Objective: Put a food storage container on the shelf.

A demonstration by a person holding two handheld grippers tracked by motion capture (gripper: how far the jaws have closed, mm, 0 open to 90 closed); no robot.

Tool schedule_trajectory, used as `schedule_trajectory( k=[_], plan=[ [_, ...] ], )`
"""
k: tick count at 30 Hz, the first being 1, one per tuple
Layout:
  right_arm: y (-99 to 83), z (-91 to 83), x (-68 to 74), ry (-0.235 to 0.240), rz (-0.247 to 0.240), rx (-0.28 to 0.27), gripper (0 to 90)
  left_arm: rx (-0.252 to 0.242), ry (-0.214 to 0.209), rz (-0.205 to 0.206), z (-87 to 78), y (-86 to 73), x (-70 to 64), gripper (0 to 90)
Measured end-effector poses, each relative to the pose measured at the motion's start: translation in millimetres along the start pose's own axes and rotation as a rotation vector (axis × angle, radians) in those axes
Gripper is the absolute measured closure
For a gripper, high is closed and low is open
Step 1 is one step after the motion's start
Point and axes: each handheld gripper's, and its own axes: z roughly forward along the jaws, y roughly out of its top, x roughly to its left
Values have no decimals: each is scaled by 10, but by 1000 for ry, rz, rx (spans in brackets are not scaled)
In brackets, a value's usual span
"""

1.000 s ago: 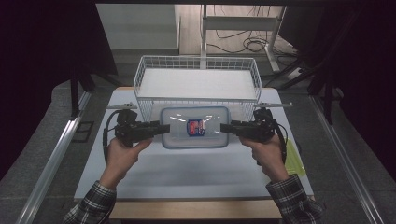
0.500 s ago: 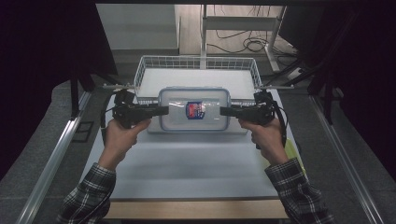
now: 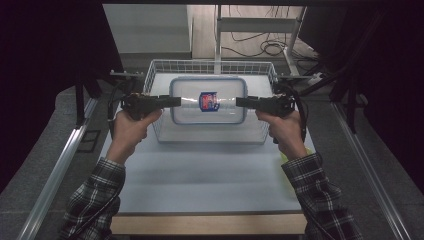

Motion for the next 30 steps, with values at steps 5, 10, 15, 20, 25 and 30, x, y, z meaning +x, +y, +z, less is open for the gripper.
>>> schedule_trajectory(
  k=[5, 10, 15, 20, 25, 30],
  plan=[
    [100, 30, -55, -2, 13, -7, 494, -8, 0, -4, 42, 106, 54, 523],
    [188, 72, -102, -5, 23, -14, 493, -19, 2, -12, 71, 211, 115, 523],
    [264, 124, -174, -8, 33, -28, 491, -27, 13, -20, 121, 294, 166, 521],
    [309, 160, -263, -13, 54, -32, 490, -33, 13, -36, 200, 333, 231, 517],
    [341, 184, -313, -18, 59, -48, 487, -51, 11, -34, 241, 344, 276, 514],
    [339, 200, -328, -26, 58, -61, 477, -67, 21, -22, 257, 340, 280, 500]
  ],
)
